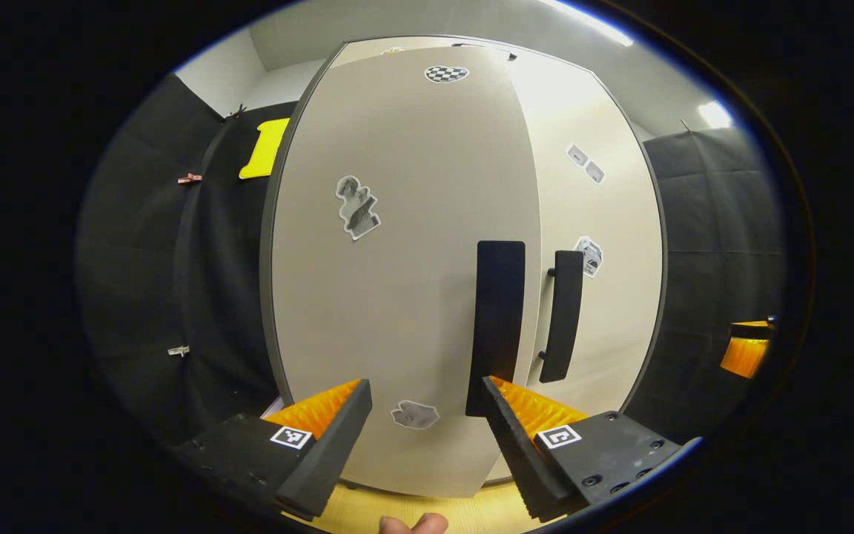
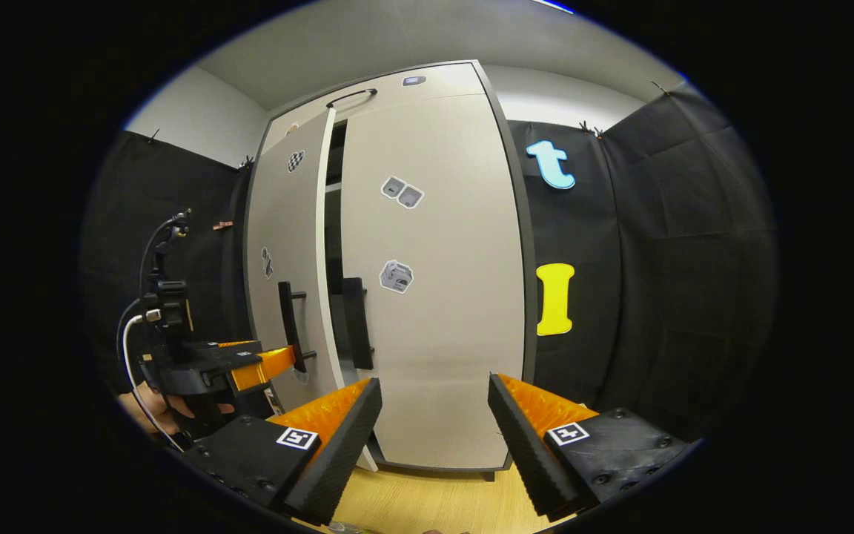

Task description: Grasp the bottle in the cabinet with the left hand and place it on the coaster, then close the right door with the right hand and the left door with the left hand.

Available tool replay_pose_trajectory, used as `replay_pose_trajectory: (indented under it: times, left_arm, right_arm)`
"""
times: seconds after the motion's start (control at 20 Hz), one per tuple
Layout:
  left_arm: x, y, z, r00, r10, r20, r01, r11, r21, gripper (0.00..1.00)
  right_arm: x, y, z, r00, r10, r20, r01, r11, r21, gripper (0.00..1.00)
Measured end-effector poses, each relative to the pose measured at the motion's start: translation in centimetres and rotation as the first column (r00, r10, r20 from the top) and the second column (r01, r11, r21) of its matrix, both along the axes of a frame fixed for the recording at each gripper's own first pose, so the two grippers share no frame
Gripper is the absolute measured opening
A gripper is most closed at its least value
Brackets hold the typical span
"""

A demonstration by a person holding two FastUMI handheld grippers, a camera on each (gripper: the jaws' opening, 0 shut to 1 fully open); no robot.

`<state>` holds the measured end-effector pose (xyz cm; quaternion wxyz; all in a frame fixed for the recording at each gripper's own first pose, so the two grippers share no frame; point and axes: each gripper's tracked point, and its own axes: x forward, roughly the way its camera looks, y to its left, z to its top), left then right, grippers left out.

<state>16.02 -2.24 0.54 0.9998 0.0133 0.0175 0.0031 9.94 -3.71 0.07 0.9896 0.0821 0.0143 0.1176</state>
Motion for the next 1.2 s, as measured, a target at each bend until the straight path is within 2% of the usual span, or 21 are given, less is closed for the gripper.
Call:
replay_pose_trajectory:
  times: [0.1,0.15,0.35,0.4,0.8,0.95,1.0,1.2]
  left_arm:
    - [0.3,0.0,0.1,1.000,-0.002,0.002,0.002,1.000,0.009,0.95]
    - [0.2,-0.1,0.1,1.000,-0.002,0.001,0.002,1.000,0.010,0.92]
    - [-0.6,0.4,0.4,1.000,-0.003,0.002,0.003,1.000,0.003,0.95]
    - [-1.1,0.5,0.7,1.000,-0.007,0.008,0.007,1.000,0.000,0.94]
    - [-6.4,2.2,2.6,0.999,-0.027,0.039,0.025,0.999,0.044,0.95]
    - [-8.5,3.3,2.2,1.000,-0.005,0.021,0.005,1.000,0.026,0.93]
    - [-9.1,3.6,2.2,1.000,-0.007,0.019,0.007,1.000,0.026,0.95]
    - [-11.6,5.0,2.7,0.999,0.004,0.043,-0.006,0.998,0.057,0.95]
  right_arm:
    - [0.2,-0.1,0.0,1.000,0.001,0.000,-0.001,1.000,-0.001,0.96]
    - [0.3,-0.1,0.0,1.000,0.001,0.000,-0.001,1.000,-0.003,0.97]
    - [-0.1,0.3,0.6,1.000,0.000,0.015,0.000,1.000,0.001,0.97]
    - [-0.3,0.5,0.8,1.000,0.000,0.022,0.001,1.000,-0.003,0.97]
    - [-2.0,2.3,2.1,0.998,-0.031,0.055,0.033,0.999,-0.034,0.97]
    - [-2.9,3.1,2.3,0.996,-0.059,0.062,0.062,0.997,-0.049,0.97]
    - [-3.2,3.3,2.4,0.996,-0.064,0.065,0.068,0.996,-0.050,0.97]
    - [-4.0,4.6,2.3,0.995,-0.081,0.054,0.084,0.995,-0.054,0.97]
